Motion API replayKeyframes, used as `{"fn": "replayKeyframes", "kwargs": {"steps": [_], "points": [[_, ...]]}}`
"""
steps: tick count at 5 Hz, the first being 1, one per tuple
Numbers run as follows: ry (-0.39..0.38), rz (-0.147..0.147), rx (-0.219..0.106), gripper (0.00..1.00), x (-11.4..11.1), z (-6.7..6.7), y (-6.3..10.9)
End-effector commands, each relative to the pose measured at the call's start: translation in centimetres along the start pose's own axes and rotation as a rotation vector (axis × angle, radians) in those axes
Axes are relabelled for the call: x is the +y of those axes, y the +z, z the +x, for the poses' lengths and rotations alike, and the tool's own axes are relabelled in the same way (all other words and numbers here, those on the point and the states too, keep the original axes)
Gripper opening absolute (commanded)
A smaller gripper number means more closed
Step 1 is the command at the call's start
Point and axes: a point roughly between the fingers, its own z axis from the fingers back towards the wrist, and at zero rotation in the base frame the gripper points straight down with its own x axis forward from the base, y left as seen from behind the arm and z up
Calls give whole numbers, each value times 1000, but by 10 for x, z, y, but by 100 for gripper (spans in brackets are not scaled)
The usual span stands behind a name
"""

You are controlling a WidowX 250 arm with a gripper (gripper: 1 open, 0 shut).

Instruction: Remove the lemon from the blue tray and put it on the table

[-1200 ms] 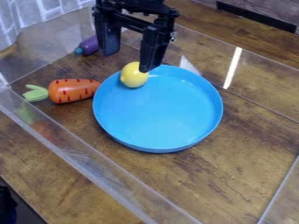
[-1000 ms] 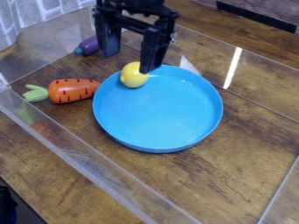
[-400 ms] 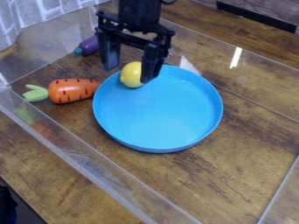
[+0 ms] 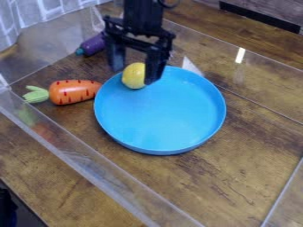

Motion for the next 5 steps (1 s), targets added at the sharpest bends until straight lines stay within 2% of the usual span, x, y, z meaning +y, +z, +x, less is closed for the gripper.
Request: {"fn": "replayKeyframes", "kwargs": {"steps": [1, 3, 4, 5], "points": [[-66, -1, -73, 100, -3, 23, 10], [-77, 18, -70, 100, 8, 25, 22], [-77, 28, -67, 0, 17, 25, 19], [-75, 39, -62, 100, 27, 28, 16]]}}
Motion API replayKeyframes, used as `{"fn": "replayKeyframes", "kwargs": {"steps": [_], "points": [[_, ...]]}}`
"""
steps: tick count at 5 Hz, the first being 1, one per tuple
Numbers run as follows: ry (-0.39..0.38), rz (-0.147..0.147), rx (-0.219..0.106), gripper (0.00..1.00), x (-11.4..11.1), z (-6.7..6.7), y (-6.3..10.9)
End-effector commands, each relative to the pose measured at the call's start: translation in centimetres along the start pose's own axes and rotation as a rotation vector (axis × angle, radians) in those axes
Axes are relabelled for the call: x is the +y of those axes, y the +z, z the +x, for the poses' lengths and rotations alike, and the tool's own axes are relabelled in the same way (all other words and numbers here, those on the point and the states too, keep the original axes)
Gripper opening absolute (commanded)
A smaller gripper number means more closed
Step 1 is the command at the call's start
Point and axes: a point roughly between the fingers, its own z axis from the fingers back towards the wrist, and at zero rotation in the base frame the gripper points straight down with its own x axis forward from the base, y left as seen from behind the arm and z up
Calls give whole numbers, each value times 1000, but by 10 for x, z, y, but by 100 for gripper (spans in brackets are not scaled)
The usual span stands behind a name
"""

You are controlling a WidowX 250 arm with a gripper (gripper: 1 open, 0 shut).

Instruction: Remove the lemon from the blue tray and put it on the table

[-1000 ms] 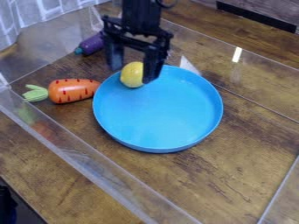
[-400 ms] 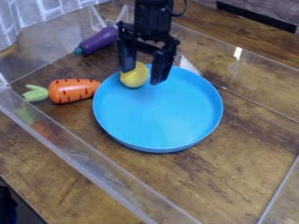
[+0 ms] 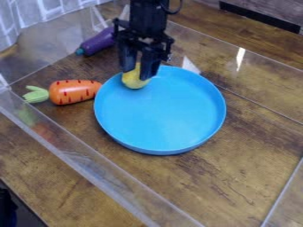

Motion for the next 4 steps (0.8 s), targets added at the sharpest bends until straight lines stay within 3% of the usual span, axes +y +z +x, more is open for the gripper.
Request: {"fn": "replayKeyframes", "kwargs": {"steps": [1, 2, 3, 4], "points": [[20, 23, -69, 0, 18, 12, 21], [10, 20, -67, 100, 11, 19, 15], [-1, 18, -66, 100, 2, 28, 10], [37, 15, -62, 100, 9, 32, 3]]}}
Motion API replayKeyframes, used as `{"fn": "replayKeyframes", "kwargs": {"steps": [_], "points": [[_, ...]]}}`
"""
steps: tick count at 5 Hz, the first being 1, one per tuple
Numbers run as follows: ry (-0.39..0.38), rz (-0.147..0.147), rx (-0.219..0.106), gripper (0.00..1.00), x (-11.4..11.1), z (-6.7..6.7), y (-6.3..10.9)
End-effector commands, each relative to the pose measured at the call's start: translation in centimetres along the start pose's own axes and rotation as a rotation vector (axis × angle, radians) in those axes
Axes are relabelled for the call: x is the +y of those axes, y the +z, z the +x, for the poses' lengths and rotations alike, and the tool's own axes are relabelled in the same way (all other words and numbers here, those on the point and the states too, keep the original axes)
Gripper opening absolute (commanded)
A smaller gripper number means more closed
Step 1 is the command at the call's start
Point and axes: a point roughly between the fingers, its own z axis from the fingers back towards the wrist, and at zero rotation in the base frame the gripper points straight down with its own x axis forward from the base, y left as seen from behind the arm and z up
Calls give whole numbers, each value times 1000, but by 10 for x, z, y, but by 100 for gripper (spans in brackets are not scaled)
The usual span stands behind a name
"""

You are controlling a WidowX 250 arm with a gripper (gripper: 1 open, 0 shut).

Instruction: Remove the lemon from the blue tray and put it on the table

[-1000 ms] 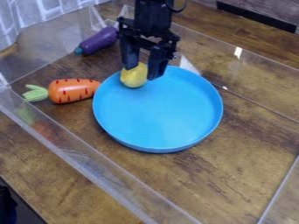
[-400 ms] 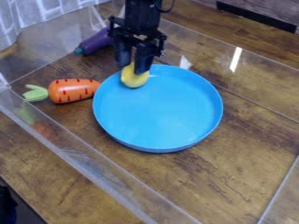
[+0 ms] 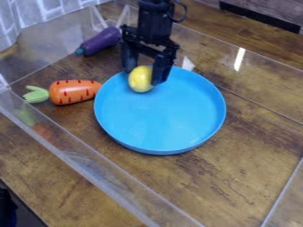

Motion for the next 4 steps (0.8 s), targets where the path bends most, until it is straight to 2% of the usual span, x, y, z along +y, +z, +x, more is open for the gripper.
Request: {"fn": "replayKeyframes", "kwargs": {"steps": [1, 4], "points": [[49, 16, -65, 100, 13, 10, 20], [42, 48, -45, 100, 22, 14, 7]]}}
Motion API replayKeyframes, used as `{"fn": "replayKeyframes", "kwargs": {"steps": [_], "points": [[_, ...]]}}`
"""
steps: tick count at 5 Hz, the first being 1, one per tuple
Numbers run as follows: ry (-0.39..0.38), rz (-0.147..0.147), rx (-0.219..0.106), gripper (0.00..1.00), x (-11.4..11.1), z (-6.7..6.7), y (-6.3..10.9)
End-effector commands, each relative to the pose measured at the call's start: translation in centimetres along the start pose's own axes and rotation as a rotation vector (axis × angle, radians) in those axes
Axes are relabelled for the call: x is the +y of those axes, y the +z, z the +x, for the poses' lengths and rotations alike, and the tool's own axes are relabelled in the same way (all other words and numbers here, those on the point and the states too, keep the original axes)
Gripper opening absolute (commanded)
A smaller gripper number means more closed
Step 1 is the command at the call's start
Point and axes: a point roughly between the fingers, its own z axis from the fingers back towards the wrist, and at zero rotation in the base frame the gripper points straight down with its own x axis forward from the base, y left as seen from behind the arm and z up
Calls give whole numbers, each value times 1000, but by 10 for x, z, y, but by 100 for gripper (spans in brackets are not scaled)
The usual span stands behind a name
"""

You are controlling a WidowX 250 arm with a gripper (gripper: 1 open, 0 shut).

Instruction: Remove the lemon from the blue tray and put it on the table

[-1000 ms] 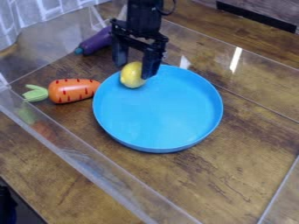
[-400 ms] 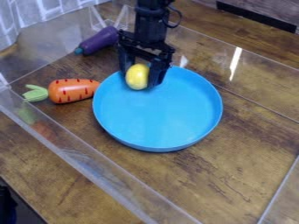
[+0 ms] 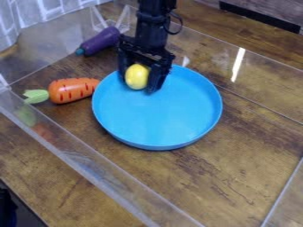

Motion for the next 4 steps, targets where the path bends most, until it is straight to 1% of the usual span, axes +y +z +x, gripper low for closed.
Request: {"fn": "replayKeyframes", "kwargs": {"steps": [1, 2, 3, 4], "points": [[121, 4, -57, 100, 16, 6, 23], [158, -2, -52, 0, 23, -2, 20], [187, -8, -57, 0, 27, -12, 26], [180, -8, -65, 0, 30, -15, 30]]}}
